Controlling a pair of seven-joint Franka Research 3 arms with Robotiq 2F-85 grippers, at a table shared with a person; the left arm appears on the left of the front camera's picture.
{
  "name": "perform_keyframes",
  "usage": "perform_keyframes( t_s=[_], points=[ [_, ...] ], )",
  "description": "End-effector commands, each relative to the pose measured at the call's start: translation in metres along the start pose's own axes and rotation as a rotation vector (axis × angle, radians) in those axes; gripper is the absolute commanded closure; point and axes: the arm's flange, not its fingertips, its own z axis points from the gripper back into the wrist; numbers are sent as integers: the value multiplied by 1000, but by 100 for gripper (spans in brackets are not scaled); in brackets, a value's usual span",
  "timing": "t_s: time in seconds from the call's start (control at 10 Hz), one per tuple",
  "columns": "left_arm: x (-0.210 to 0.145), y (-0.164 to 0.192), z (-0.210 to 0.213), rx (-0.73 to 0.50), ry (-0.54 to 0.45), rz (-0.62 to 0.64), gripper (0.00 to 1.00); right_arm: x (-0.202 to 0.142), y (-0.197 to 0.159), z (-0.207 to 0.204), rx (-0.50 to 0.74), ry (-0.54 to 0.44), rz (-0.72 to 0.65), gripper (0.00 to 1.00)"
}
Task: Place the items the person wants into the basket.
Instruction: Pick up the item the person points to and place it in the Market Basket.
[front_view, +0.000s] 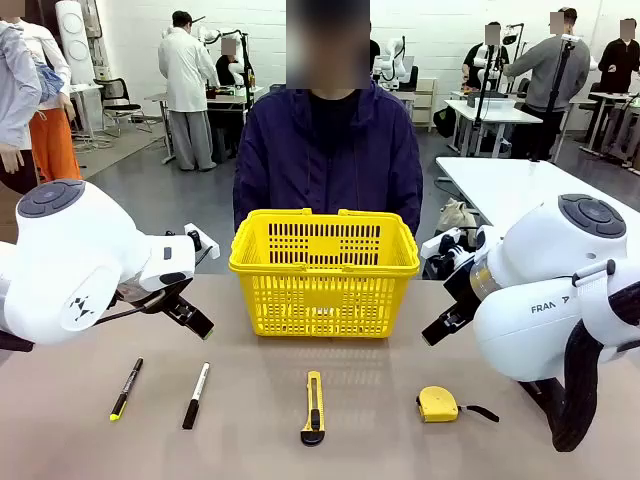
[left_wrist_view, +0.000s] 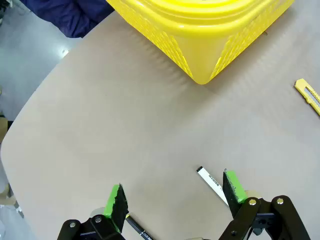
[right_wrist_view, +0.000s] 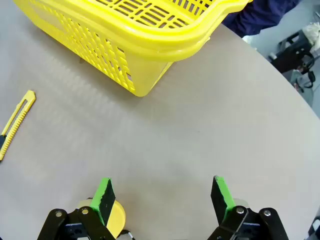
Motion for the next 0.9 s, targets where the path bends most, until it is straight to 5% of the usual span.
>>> perform_keyframes(
  t_s=[0.0, 0.8],
  points=[
    [0, 0, 0, 0, 0, 0, 0, 0, 0, 0, 0, 0, 0, 0],
    [0, 0, 0, 0, 0, 0, 0, 0, 0, 0, 0, 0, 0, 0]
  ],
)
